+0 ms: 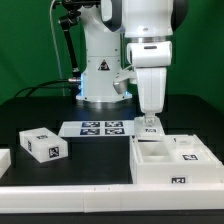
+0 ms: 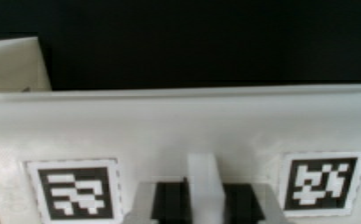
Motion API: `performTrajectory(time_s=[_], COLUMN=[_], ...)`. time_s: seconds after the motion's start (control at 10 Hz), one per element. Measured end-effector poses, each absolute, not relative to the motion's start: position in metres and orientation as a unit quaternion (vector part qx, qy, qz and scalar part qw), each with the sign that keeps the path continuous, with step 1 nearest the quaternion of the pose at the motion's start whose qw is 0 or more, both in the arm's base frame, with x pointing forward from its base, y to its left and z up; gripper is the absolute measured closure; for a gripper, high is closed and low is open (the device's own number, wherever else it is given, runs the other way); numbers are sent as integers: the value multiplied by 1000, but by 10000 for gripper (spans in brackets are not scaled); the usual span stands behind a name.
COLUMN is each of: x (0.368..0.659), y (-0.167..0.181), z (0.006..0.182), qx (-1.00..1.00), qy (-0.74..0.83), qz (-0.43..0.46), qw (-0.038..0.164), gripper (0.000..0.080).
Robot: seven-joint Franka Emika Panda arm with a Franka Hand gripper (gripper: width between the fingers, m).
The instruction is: Assemble cabinet
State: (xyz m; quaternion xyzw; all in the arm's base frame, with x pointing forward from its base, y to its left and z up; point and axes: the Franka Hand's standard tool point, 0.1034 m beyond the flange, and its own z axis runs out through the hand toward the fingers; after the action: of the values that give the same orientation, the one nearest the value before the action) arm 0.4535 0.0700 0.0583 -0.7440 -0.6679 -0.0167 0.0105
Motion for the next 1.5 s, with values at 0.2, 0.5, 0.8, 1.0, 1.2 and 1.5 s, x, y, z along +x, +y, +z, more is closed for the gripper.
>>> performTrajectory(time_s=[0.2, 0.5, 0.8, 1.0, 1.2, 1.5], x=[454, 456, 457, 457, 458, 458], y=[70, 65, 55, 56, 57, 59], z=[58, 59, 57, 57, 58, 58], qx=[-744, -746, -742, -744, -742, -740], qy=[-668, -666, -670, -668, -670, -673], qz=[-17, -12, -14, -15, -12, -9], qw=[10, 12, 14, 15, 16, 18], gripper=[731, 731, 731, 731, 731, 731])
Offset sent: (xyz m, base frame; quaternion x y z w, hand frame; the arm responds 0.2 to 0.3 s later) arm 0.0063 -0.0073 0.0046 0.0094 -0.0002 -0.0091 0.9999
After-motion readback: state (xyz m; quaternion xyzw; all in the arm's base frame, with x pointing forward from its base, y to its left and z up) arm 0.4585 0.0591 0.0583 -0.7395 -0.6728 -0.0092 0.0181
